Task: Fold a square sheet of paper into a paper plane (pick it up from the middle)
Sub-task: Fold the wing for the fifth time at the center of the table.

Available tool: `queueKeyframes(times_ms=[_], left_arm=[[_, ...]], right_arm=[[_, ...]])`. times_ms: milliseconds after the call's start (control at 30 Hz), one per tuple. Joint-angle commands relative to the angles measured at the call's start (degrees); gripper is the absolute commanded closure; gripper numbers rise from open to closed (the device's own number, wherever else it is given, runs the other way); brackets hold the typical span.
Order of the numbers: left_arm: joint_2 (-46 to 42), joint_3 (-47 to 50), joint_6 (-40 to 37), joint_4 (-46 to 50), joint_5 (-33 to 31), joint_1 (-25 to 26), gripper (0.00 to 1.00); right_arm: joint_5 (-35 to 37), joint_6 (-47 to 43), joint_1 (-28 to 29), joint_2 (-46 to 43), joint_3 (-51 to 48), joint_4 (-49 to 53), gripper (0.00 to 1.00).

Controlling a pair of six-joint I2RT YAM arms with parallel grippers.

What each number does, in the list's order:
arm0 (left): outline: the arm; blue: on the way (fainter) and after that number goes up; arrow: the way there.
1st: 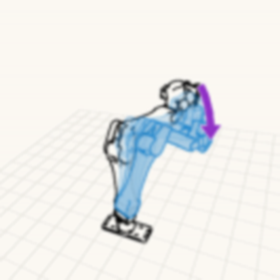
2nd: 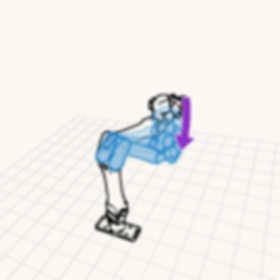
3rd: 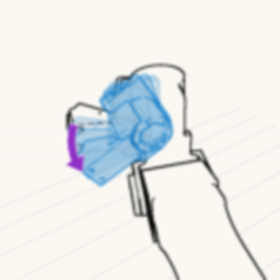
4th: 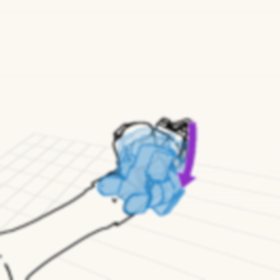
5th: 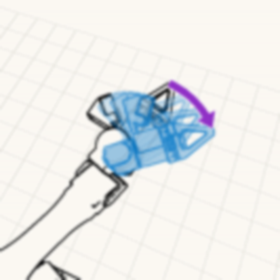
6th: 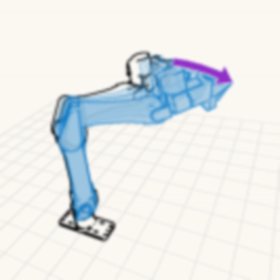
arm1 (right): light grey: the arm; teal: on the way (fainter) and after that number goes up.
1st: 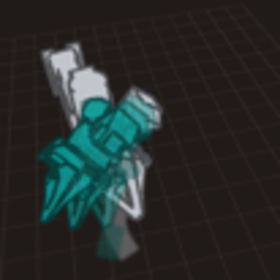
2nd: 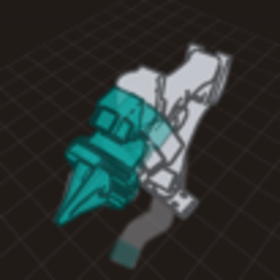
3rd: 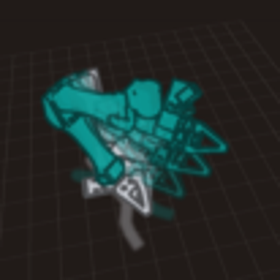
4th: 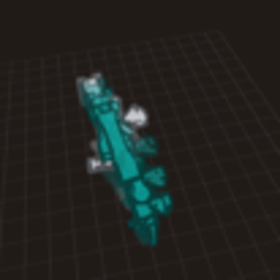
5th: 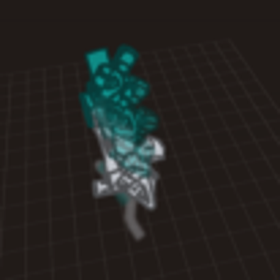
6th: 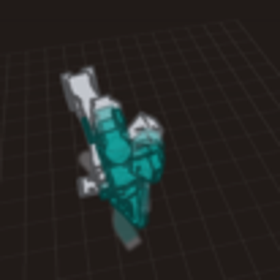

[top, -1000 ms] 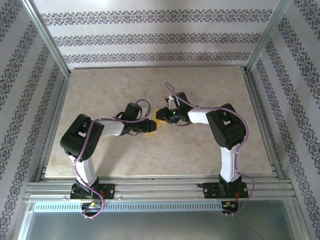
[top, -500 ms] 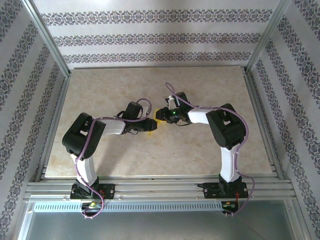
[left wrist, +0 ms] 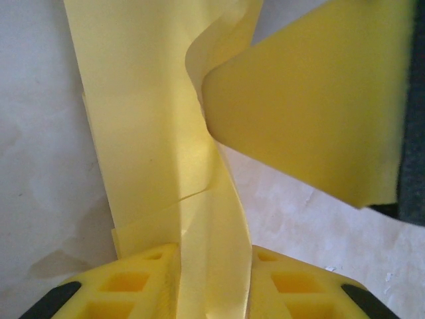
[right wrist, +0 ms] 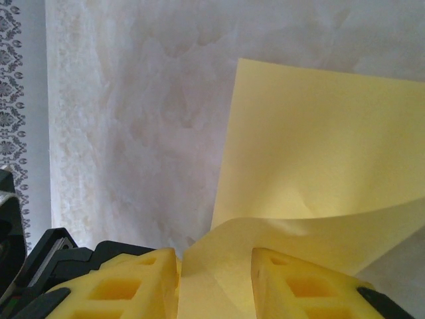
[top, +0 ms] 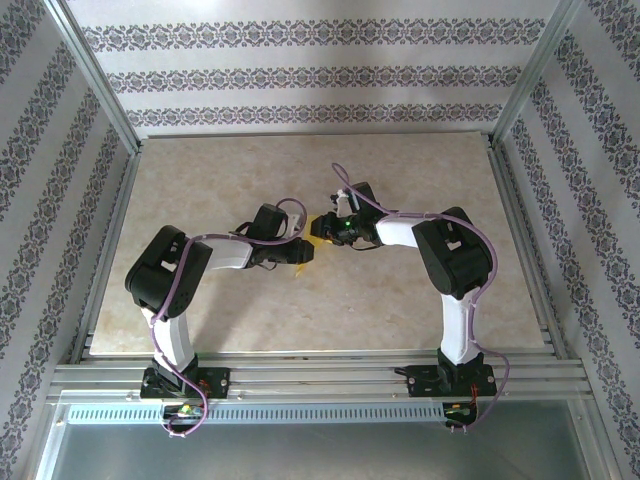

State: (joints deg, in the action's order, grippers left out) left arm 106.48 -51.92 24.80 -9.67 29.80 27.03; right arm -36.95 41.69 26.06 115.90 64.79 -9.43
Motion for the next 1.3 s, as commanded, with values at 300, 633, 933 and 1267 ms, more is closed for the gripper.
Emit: queueKeyframes(times_ms=[300,633,933,1267], left_arm=[[2.4,0.4,-3.2,6.4,-4.1,0.6,0.85],[2.4,4.1,2.7,-1.9,1.1,-1.7,0.91],[2.9,2.5,1.8,1.0,0.8,-1.7,0.90],[3.5,1.8,1.9,2.2,0.4,-1.6,0.90]], right_arm=[[-1.3,1.3,-2.0,-4.1,0.7,0.1,0.64],[-4.8,-1.4,-3.0,-4.3,-1.8,-0.9,0.64],[-6.0,-2.5,-0.3,-2.1,-0.8,-0.1,0.65],[-3.6,-2.4,0.7,0.3,-1.6,1.1,0.66]])
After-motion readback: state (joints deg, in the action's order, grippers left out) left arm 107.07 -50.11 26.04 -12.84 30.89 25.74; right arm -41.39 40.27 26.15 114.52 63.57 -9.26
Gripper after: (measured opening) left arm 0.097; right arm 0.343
